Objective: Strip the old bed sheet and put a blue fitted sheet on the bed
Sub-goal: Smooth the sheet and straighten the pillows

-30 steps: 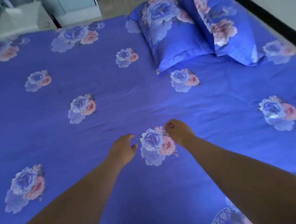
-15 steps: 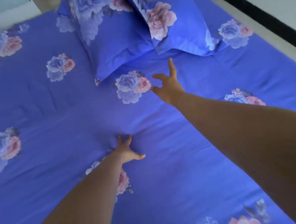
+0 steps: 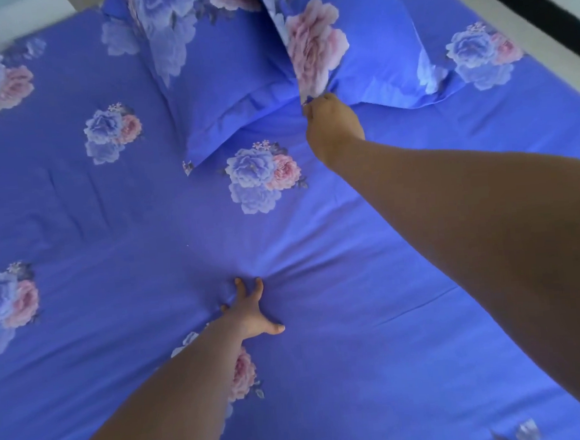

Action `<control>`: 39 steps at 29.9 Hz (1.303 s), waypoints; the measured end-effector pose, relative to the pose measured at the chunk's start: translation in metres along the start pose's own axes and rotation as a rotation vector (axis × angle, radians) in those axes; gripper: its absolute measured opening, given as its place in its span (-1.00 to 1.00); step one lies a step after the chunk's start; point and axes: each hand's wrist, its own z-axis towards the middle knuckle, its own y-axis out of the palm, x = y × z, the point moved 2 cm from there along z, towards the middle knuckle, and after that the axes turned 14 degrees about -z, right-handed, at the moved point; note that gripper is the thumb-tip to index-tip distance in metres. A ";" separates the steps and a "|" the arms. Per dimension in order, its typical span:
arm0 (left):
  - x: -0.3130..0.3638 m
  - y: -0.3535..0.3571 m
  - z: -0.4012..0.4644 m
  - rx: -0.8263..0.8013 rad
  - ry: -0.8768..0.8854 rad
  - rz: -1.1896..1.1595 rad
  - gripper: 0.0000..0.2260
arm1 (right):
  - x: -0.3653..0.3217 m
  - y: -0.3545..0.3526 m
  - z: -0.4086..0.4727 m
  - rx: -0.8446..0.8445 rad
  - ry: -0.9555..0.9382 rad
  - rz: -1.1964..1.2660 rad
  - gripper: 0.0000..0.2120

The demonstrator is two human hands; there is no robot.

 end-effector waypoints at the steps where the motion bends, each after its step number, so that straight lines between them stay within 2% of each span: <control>1: 0.001 0.001 -0.001 0.006 0.009 0.004 0.04 | -0.002 0.000 -0.003 -0.010 0.040 -0.031 -0.71; 5: 0.001 0.003 0.000 0.030 -0.008 -0.047 0.03 | -0.014 0.010 -0.027 -0.157 0.155 0.014 -0.66; 9: -0.002 0.001 -0.002 0.044 0.015 -0.110 -0.01 | -0.010 0.023 -0.085 -0.259 0.241 0.108 -0.29; 10: -0.003 -0.002 -0.005 0.048 0.041 -0.143 -0.04 | -0.011 0.026 -0.101 -0.312 0.235 0.016 -0.29; 12: -0.006 -0.007 -0.012 0.092 0.111 -0.248 -0.20 | -0.013 0.029 -0.134 -0.373 0.226 -0.109 -0.46; 14: -0.009 -0.008 -0.026 0.129 0.140 -0.377 -0.39 | -0.022 0.022 -0.169 -0.384 0.165 -0.105 -0.59; 16: -0.012 0.004 -0.047 0.132 0.114 -0.626 -0.38 | -0.034 0.020 -0.210 -0.458 0.093 -0.084 -0.66; 18: -0.014 0.020 -0.071 0.104 0.055 -1.011 -0.35 | -0.047 0.028 -0.254 -0.577 -0.039 -0.149 -0.67; 20: -0.014 0.027 -0.086 0.115 0.068 -1.300 -0.33 | -0.056 0.040 -0.297 -0.682 -0.206 -0.252 -0.59; 21: -0.011 0.029 -0.090 0.110 0.083 -1.371 -0.30 | -0.057 0.045 -0.317 -0.735 -0.280 -0.292 -0.53; 23: 0.005 0.036 -0.105 0.117 0.167 -1.333 -0.12 | -0.060 0.046 -0.352 -0.828 -0.409 -0.329 -0.45; 25: 0.019 0.048 -0.117 0.234 0.236 -1.261 0.04 | -0.068 0.037 -0.381 -0.852 -0.517 -0.325 -0.44; 27: 0.020 0.059 -0.125 0.353 0.138 -1.261 0.14 | -0.076 0.029 -0.402 -0.825 -0.617 -0.316 -0.52; 29: 0.010 0.067 -0.129 0.369 0.085 -1.291 0.05 | -0.075 0.016 -0.409 -0.876 -0.600 -0.207 -0.68; 31: 0.006 0.070 -0.139 0.328 0.186 -1.315 -0.30 | -0.072 0.002 -0.405 -1.004 -0.466 0.008 -0.78; 32: 0.008 0.070 -0.146 0.316 0.239 -1.316 -0.55 | -0.070 -0.006 -0.401 -1.001 -0.373 0.131 -0.77; 33: 0.009 0.069 -0.151 0.358 0.246 -1.278 -0.77 | -0.066 -0.017 -0.396 -0.898 -0.240 0.229 -0.74; 34: 0.008 0.067 -0.159 0.401 0.250 -1.254 -0.90 | -0.059 -0.025 -0.388 -0.683 -0.073 0.295 -0.74; 36: -0.006 0.062 -0.178 0.390 0.260 -1.291 -0.92 | -0.036 -0.043 -0.373 -0.135 0.250 0.356 -0.77; 37: -0.021 0.059 -0.184 0.366 0.261 -1.309 -0.86 | -0.022 -0.044 -0.368 0.012 0.346 0.334 -0.72; 38: -0.038 0.056 -0.193 0.373 0.261 -1.277 -0.75 | -0.009 -0.040 -0.365 0.021 0.417 0.264 -0.56; 39: -0.061 0.054 -0.201 0.397 0.234 -1.184 -0.66 | 0.002 -0.029 -0.364 -0.101 0.490 0.196 -0.36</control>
